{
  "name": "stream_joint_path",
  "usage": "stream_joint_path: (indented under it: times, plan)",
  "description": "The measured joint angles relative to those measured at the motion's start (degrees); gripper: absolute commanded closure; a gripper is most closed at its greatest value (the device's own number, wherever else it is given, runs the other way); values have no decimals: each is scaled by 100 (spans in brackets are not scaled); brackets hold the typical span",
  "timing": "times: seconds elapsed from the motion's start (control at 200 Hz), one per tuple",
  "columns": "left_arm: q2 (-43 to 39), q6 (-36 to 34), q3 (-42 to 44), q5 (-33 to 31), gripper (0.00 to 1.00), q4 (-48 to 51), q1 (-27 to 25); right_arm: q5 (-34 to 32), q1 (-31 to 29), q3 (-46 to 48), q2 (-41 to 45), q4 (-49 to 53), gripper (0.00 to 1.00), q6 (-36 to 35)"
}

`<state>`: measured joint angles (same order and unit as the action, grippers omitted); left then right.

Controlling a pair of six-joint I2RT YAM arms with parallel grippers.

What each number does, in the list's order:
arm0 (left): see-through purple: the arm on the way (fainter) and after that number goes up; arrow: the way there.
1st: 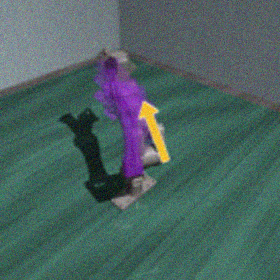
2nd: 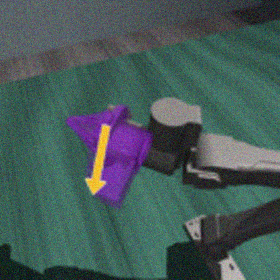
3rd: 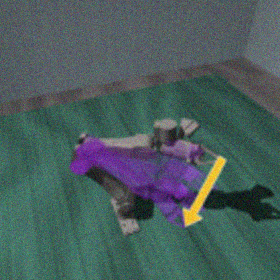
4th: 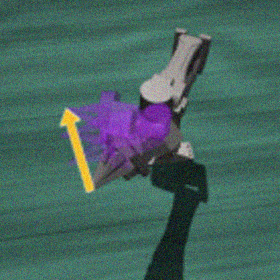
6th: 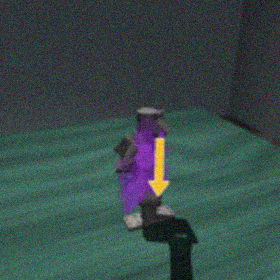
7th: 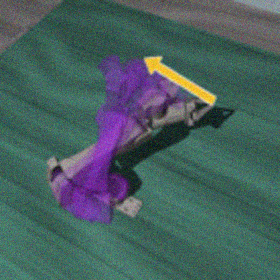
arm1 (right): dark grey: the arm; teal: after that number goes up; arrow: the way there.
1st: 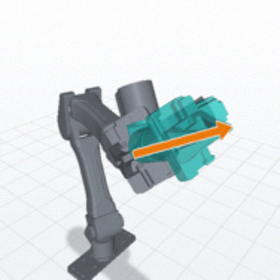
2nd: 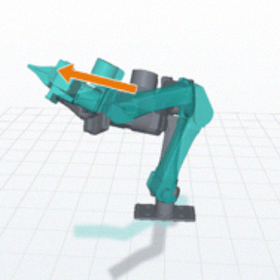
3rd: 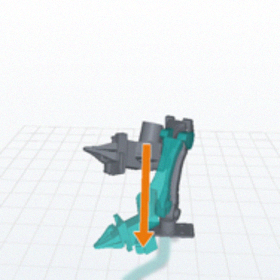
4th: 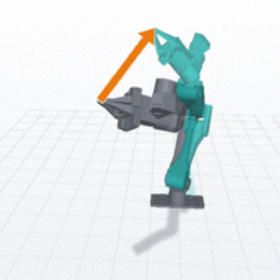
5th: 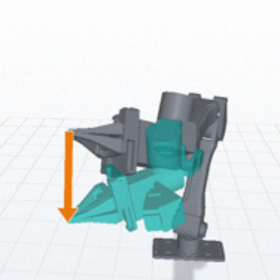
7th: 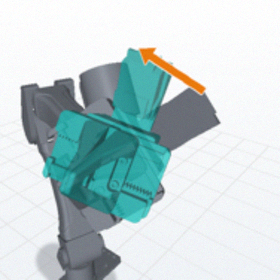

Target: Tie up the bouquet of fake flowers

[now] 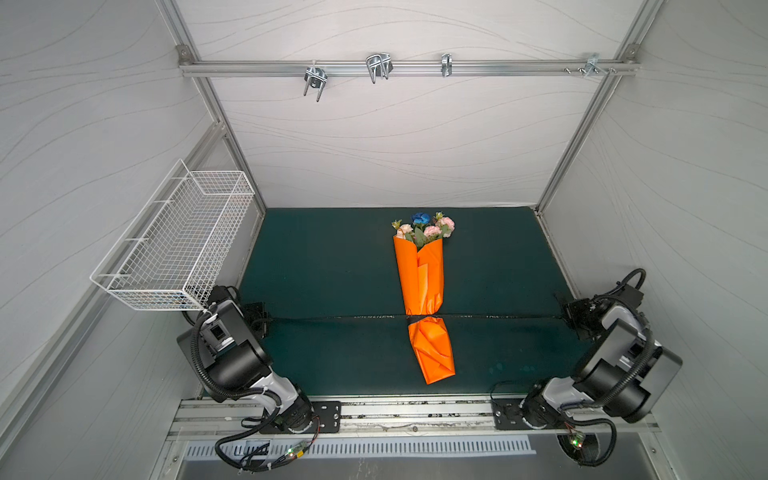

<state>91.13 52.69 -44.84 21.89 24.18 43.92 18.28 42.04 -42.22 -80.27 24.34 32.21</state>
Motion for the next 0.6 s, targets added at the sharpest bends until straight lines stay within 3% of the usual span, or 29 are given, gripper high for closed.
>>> stream_joint_path:
  times: [0.15, 0.185, 0.255, 0.38, 0.455, 0.5, 0.6]
  plan:
    - [-2, -13, -17, -98, 100, -295, -109, -173, -570, -7, -116, -328, 100, -13]
    - [-33, -11, -17, -160, 100, -424, -214, -256, -763, -33, -131, -435, 83, -22]
    - [-144, 2, -17, -225, 100, -695, -470, -417, -1040, -122, -138, -555, 72, -24]
    - [-444, 127, 70, -138, 51, -1233, -1060, -601, -1300, -247, -59, -651, 51, -11]
    - [-669, 212, 225, -35, 29, -1392, -1434, -649, -1375, -240, 76, -560, 42, -2]
    - [-807, 280, 337, 15, 22, -1421, -1628, -645, -1405, -223, 192, -468, 38, -28]
    - [-1213, 306, 555, 125, 22, -1272, -2015, -601, -1513, -57, 629, -264, 36, -52]
